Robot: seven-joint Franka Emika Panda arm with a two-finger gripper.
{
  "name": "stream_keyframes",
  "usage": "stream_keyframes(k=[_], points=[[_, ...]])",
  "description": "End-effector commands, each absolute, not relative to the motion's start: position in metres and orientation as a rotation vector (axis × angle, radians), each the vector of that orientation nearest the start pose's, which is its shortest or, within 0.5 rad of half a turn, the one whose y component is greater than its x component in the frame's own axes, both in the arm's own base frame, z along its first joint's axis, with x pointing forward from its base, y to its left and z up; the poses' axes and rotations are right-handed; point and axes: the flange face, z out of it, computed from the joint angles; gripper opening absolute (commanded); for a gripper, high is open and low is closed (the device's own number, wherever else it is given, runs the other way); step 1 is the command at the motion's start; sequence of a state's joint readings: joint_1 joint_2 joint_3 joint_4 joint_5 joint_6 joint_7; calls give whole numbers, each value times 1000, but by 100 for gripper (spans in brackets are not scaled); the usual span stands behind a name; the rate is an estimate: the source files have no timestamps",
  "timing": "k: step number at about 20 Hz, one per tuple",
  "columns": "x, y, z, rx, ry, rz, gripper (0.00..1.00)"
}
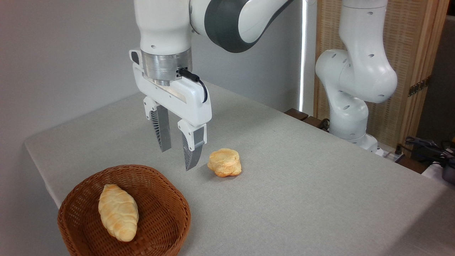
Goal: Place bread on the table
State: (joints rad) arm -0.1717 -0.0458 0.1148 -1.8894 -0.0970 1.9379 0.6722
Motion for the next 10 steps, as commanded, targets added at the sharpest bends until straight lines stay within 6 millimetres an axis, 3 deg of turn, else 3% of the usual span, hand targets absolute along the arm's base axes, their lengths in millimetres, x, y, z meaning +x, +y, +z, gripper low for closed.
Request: stream_keyframes(k=[1, 4, 7, 10], points=[[566, -34, 541, -2934, 1034, -147, 100], [569, -37, 558, -2965, 886, -195, 100], [568, -36, 570, -2974, 884, -229, 100], [569, -39, 564, -2977, 895, -208, 100]])
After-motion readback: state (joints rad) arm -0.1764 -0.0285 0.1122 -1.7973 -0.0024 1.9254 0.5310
